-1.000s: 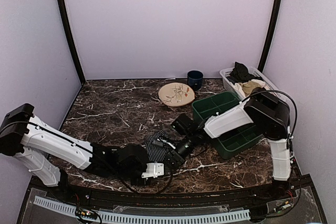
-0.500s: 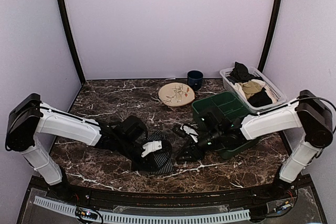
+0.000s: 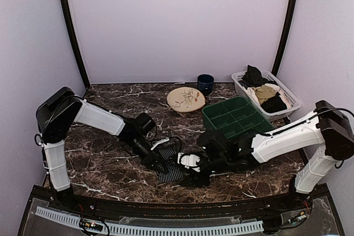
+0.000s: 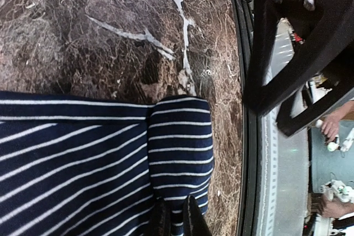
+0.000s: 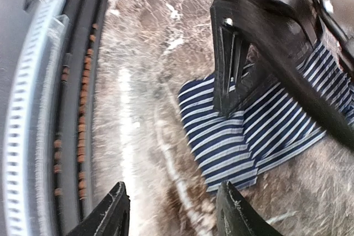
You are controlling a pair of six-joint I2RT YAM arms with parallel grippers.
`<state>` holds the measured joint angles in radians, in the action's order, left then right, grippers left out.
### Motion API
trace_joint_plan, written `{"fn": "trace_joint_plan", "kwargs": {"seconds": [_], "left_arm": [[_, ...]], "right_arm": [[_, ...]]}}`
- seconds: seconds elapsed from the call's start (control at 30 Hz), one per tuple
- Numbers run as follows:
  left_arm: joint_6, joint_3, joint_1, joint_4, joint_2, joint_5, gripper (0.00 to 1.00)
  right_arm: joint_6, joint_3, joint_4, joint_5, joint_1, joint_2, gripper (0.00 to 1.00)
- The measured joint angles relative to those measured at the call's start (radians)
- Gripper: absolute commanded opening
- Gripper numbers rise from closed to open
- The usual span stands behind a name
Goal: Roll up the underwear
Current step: Roll the underwear at the center of the board.
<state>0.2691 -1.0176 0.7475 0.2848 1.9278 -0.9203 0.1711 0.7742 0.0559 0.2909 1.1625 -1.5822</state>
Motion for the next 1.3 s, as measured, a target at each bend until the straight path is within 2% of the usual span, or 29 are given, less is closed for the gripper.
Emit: {"fn": "trace_joint_plan", "kwargs": {"seconds": [0.23, 0.33, 0.37, 0.43, 0.5, 0.53, 0.73, 0.8, 0.83, 1.1, 1.23, 1.3], "left_arm": [[0.047, -0.07, -0.017, 0.08, 0.076, -0.079, 0.0], [0.062, -0.081, -0.022, 0.099, 0.088, -0.092, 0.0], [0.066, -0.083, -0.024, 0.103, 0.09, -0.094, 0.0], [0.072, -0.086, -0.026, 0.111, 0.091, -0.094, 0.01], [0.078, -0.087, -0.03, 0.113, 0.092, -0.093, 0.11], [0.08, -0.087, -0.032, 0.116, 0.092, -0.093, 0.19], [0.089, -0.079, -0.05, 0.123, 0.078, -0.062, 0.42], [0.082, -0.048, -0.057, 0.099, 0.027, -0.02, 0.53], [0.072, -0.025, -0.065, 0.08, -0.014, 0.021, 0.54], [0.039, 0.093, -0.201, -0.058, -0.407, 0.396, 0.56], [0.042, 0.173, -0.18, -0.114, -0.589, 0.48, 0.56], [0.065, 0.217, -0.129, -0.12, -0.655, 0.536, 0.55]], "right_arm": [[0.149, 0.069, 0.003, -0.139, 0.019, -0.106, 0.52], [0.192, 0.102, 0.003, -0.162, 0.02, -0.148, 0.48], [0.204, 0.115, 0.005, -0.167, 0.02, -0.169, 0.44], [0.22, 0.123, 0.005, -0.175, 0.02, -0.2, 0.21], [0.231, 0.126, 0.005, -0.171, 0.02, -0.225, 0.03], [0.231, 0.132, 0.003, -0.164, 0.02, -0.23, 0.0], [0.166, 0.168, -0.031, -0.114, 0.017, -0.241, 0.0], [0.121, 0.192, -0.061, -0.079, 0.014, -0.251, 0.0], [0.093, 0.206, -0.077, -0.054, 0.011, -0.259, 0.0], [-0.155, 0.271, -0.134, 0.278, -0.106, -0.339, 0.0], [-0.24, 0.322, -0.163, 0.429, -0.163, -0.402, 0.0], [-0.272, 0.357, -0.188, 0.502, -0.187, -0.441, 0.0]]}}
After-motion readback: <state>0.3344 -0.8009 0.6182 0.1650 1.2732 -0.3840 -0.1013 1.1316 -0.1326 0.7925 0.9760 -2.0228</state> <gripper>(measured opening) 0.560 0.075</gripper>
